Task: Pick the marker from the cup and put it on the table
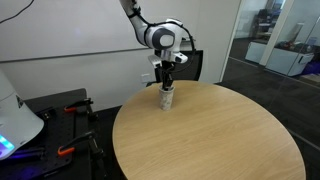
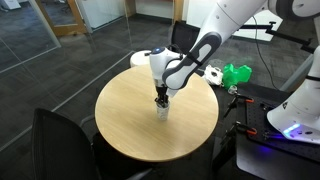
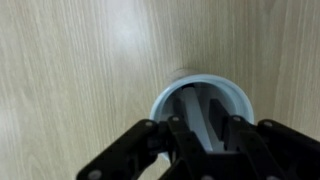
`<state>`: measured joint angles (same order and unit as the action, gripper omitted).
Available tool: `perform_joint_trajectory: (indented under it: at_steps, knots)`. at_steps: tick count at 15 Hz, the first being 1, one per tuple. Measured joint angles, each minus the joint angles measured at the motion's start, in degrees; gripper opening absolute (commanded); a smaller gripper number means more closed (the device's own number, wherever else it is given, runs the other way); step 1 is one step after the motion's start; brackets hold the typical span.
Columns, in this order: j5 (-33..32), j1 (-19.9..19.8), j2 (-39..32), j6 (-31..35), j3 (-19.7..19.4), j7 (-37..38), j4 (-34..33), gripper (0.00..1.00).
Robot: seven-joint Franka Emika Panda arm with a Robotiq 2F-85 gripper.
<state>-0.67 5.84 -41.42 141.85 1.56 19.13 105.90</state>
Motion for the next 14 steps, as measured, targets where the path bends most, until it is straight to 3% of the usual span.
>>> perform_joint_trajectory:
  at_steps: [4, 10, 14]
  knots:
    - [0.0, 0.0, -0.8, 0.1, 0.0, -0.7, -0.4, 0.32]
    - [0.1, 0.0, -0.9, 2.1, 0.1, -3.1, -0.5, 0.38]
    - [0.1, 0.0, -1.0, 3.7, 0.2, -3.7, -0.5, 0.34]
